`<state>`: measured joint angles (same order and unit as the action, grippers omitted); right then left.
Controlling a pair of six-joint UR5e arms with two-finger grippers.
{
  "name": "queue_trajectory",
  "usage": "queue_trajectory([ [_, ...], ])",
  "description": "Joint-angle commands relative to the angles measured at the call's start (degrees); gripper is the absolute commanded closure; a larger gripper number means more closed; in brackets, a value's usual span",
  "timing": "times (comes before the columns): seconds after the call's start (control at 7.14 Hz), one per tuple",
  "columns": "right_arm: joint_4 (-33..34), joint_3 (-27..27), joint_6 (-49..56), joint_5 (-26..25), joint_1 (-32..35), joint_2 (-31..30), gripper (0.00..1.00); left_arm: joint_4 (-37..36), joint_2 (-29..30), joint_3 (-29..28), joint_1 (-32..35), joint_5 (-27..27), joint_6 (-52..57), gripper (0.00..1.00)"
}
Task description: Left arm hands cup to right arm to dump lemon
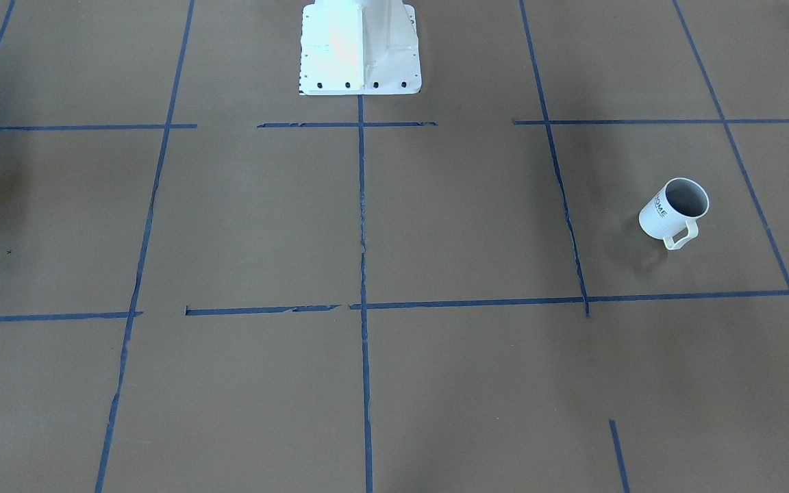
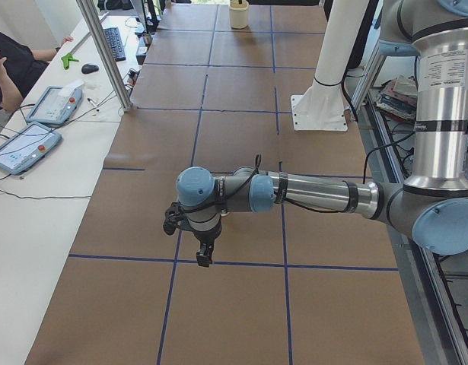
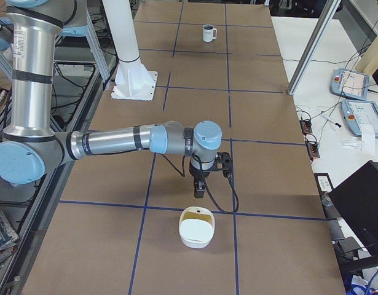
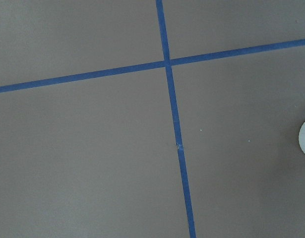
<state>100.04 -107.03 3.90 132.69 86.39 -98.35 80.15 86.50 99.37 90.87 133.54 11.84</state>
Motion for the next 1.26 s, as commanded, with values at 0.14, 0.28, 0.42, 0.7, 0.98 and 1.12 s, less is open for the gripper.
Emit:
queue_trajectory([
  [0.14,-7.1,-0.4,0.7,0.0,3.3,-4.2,0.00,0.0,-0.3,0.0,0.0,0.4,-0.1,0.00],
  [0.28,-7.1,-0.1,0.6,-0.1,3.2,-4.2,0.00,0.0,-0.2,-0.1,-0.1,0.3,-0.1,0.00],
  [0.42,-7.1,0.1,0.2,-0.2,3.2,-4.1,0.00,1.0,-0.1,0.0,0.0,0.1,0.0,0.00],
  [0.7,-7.1,0.0,0.1,-0.2,3.2,-4.1,0.00,2.5,-0.3,-0.1,-0.1,0.1,-0.3,0.00],
  [0.98,-7.1,0.2,0.2,-0.2,3.3,-4.4,0.00,2.1,-0.5,-1.4,-0.1,0.3,-0.2,0.00],
  [1.12,-7.1,0.2,0.1,-0.2,3.2,-4.4,0.00,2.3,-0.6,-1.6,-0.1,0.1,-0.2,0.00],
])
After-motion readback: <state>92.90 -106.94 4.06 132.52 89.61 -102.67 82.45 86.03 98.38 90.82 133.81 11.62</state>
